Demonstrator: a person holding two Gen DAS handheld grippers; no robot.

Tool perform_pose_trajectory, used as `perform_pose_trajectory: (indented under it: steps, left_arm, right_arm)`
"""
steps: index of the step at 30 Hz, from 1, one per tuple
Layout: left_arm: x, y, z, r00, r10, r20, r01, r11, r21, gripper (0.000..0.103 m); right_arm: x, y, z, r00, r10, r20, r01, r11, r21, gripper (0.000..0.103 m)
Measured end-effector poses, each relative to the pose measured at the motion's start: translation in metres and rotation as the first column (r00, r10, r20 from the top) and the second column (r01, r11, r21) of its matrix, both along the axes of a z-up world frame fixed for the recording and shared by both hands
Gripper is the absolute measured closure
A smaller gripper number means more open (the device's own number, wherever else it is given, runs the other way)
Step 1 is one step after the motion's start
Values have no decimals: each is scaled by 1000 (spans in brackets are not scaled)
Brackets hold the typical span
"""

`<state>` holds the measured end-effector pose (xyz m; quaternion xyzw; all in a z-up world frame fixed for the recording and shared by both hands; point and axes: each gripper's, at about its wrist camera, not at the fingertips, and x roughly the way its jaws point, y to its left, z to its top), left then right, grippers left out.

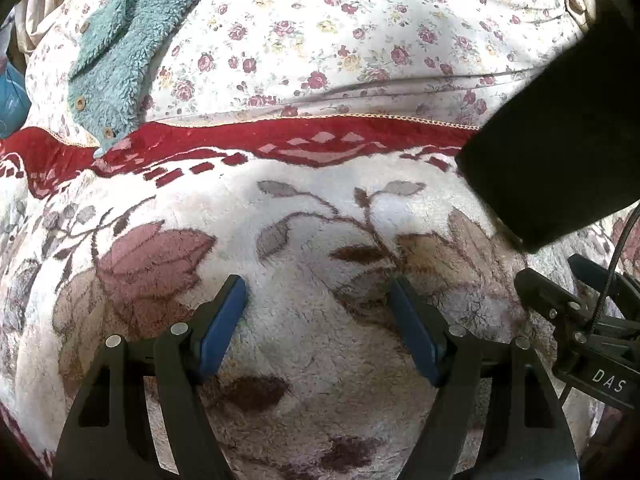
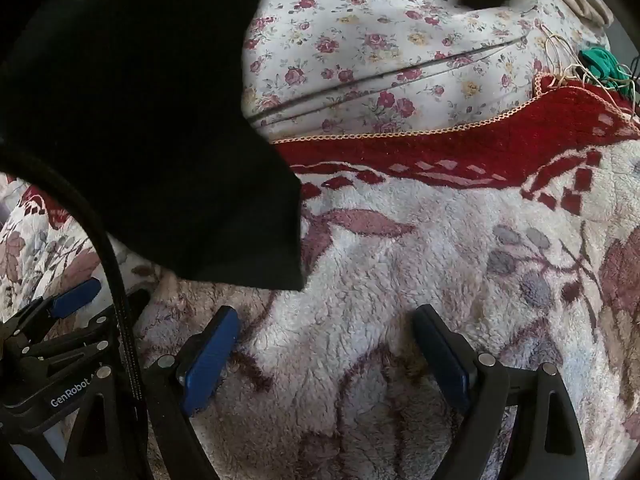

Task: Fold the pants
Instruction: 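Lower both grippers onto the black pants laid flat on the blanket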

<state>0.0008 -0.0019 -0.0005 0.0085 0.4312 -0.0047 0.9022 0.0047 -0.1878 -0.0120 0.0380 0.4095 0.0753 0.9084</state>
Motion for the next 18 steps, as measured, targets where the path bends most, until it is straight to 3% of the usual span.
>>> perform_pose_trajectory:
  steps: [18]
  left_arm:
    - [1, 2, -1, 1000, 2, 0, -2, 1000, -3, 28]
  right_arm:
    - [-1, 1, -1, 1000, 1, 0, -1, 1000, 0, 15]
